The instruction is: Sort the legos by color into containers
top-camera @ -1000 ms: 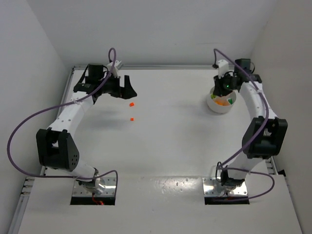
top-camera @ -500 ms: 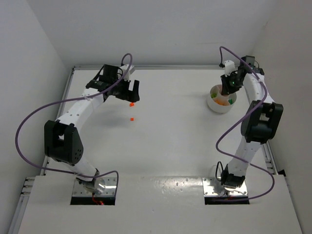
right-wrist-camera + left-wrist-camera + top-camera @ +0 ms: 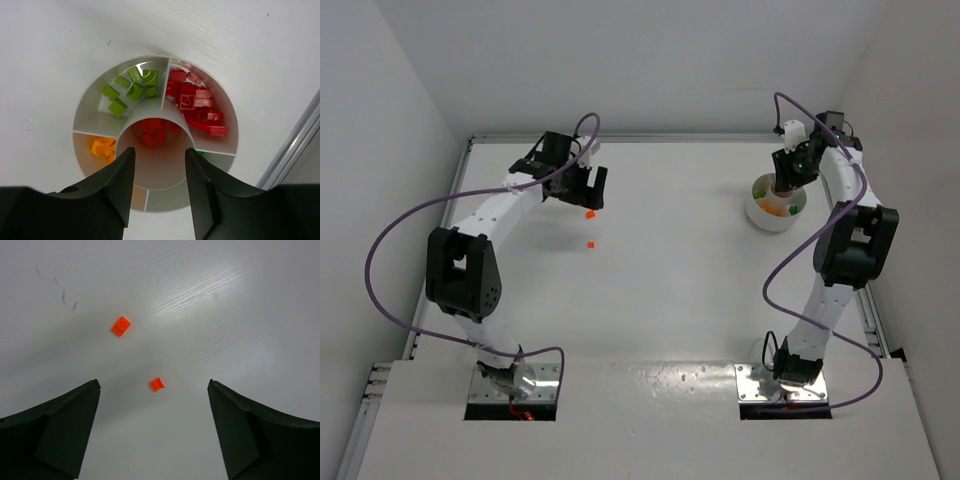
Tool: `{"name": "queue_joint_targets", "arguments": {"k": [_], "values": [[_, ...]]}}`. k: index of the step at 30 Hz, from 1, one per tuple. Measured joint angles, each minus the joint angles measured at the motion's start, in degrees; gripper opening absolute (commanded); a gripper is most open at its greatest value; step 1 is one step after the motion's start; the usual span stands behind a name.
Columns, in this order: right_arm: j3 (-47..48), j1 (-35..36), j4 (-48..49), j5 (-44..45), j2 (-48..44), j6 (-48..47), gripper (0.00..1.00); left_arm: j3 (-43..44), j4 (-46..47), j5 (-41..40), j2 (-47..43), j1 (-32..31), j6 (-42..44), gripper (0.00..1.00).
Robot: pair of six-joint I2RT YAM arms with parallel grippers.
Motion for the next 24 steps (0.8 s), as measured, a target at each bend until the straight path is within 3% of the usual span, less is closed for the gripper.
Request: {"name": "queue_joint_targets", "arguments": {"k": [2, 5, 12, 17, 24], "values": [[0.48, 0.02, -0.02, -0.26, 0.0, -0.02, 0.37, 1.55, -0.48, -0.66, 1.49, 0.02, 0.39, 0.82], [0.76, 0.26, -0.39, -2.25, -0.52, 0.22, 0.37, 4.72, -0.92, -1.9, 4.68, 0.33, 2.1, 0.79], [1.53, 2.08, -3.96, -13.4, -7.8, 1.33, 0.37, 14.73, -4.48, -4.83, 17.18, 0.48, 12.02, 0.61], [1.38, 3.52, -5.14, -17.75, -12.0, 1.49, 0.37, 18.18, -8.04, -5.57, 23.96, 0.83, 18.97, 0.56], [-0.74, 3.72, -6.82, -19.08, -12.13, 1.49, 0.37, 20.39, -10.99, -5.09, 26.01, 1.22, 25.53, 0.55]]}}
